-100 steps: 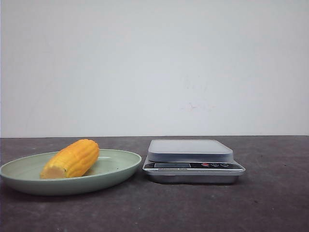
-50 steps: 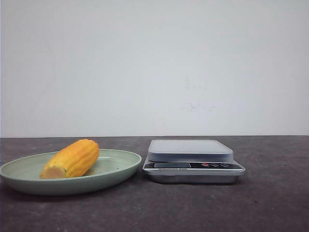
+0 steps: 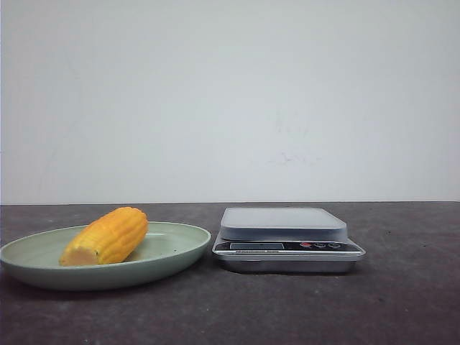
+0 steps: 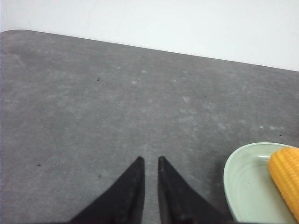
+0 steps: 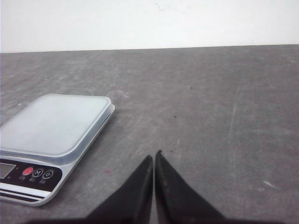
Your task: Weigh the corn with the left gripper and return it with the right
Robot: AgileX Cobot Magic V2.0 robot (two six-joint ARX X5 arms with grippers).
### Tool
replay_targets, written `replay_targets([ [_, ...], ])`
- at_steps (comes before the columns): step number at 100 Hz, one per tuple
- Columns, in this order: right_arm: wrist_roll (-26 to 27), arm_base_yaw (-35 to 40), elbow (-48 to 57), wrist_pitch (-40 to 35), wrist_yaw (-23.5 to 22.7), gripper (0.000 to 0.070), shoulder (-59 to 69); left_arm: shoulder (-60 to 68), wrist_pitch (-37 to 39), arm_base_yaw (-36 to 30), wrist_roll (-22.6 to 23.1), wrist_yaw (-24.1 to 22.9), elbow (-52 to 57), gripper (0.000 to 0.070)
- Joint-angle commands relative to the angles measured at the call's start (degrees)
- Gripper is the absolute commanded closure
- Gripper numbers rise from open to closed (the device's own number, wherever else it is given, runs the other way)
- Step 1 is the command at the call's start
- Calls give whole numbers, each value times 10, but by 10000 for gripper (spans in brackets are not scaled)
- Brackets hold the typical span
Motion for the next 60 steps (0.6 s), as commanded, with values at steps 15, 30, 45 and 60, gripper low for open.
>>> replay_targets([
  [15,-14,-1,-1,18,64,700,-1,0,-3,1,4,0,-10,684],
  [30,25,0,-1,67,50,700,-1,0,-3,1,-44,15,-10,684],
  [45,117,0,-1,111,23,700,-1,0,-7,1,-163,24,-5,684],
  [60,198,0,4,138,26,700,-1,0,-12,1,-252,93,19,687],
])
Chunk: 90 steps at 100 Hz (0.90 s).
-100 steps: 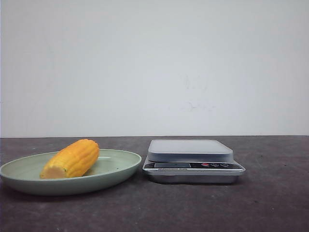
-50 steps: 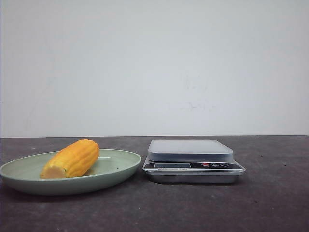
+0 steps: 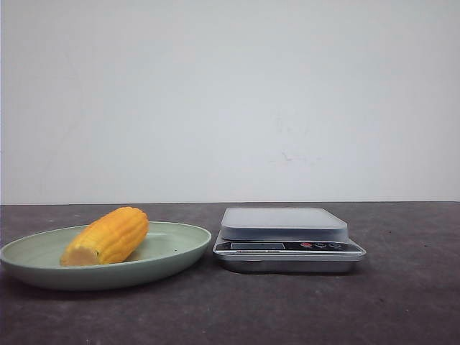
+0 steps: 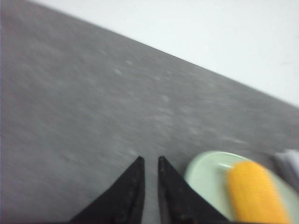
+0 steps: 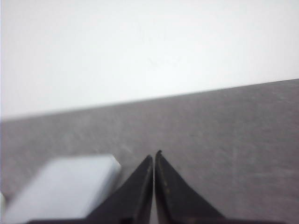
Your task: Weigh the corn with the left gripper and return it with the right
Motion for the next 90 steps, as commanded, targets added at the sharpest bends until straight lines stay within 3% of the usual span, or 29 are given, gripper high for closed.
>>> replay_targets([
  [1,70,0,6,7,-2,700,-1,-1,5,1,-79,29,14,687],
  [13,121,0,56,-37,-34,700,4,-1,11,1,-123,102,51,688],
  [25,90,0,136,-96,-64,700,38,1,3,1,-112,175,116,687],
  [39,2,0,269,-144,-70,700,117,49,-100,1,-52,147,241,685],
  [50,-58,0,398,-193,-71,700,206,145,-160,1,40,156,360,687],
  [60,-76,0,495,-234,-76,700,273,233,-199,1,111,174,464,687],
  [78,-79,0,584,-247,-99,700,346,346,-265,1,133,173,603,680],
  [85,-78,1,587,-238,-121,691,357,373,-279,1,133,174,637,621],
  [90,-78,1,587,-237,-138,582,363,386,-287,1,133,181,653,501],
])
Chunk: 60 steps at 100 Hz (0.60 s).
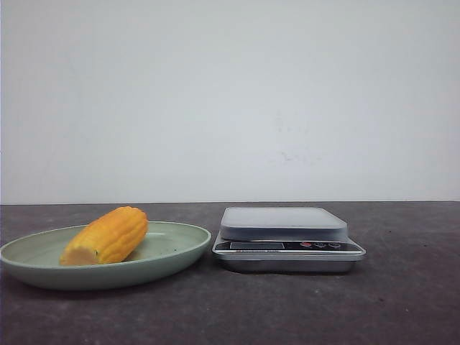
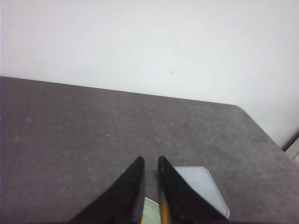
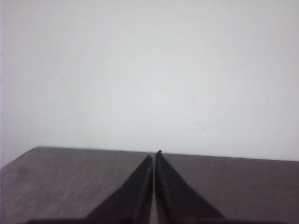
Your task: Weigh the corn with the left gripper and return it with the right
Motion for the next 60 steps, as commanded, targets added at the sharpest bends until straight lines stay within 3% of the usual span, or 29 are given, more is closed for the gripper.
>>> replay_targets([
  [1,-7,1,7,5,-18,550,10,15,-7,1,14,11,26,458],
  [10,-5,3,7,4,-18,189,16,23,-9,1,13,34,34,190],
  [13,-4,5,7,4,-18,99,17,24,-10,1,13,40,34,142],
  [17,-5,6,7,4,-18,28,17,24,-13,1,13,42,34,130],
  [22,-5,8,7,4,-19,2,17,25,-18,1,13,42,34,131],
  [60,-7,8,6,-50,-11,4,26,141,-44,-40,-23,37,34,131],
])
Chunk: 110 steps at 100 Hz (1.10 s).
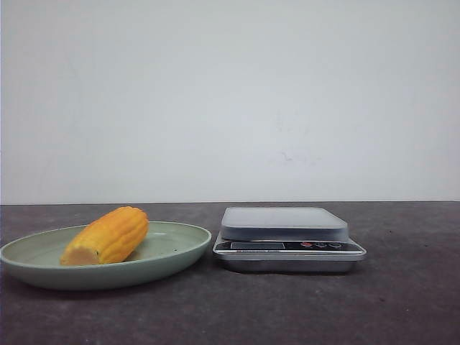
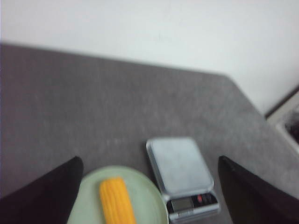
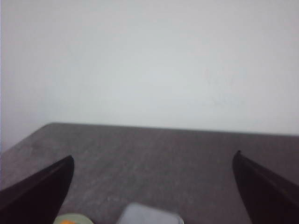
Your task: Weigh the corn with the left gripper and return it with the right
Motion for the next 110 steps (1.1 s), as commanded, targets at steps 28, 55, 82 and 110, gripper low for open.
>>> replay_targets([
  [28,-23,15,6,-16,7,5,54,229,-25,-99,-20,-42,10,133],
  [55,-42,20,6,-33,35,5,101,398,26,-144,-24,-92,10,134],
  [82,-65,20,6,-59,42,5,108,507,33,-159,-23,-92,10,146],
  [110,-63,20,6,-63,50,5,108,556,28,-165,-23,-92,10,409],
])
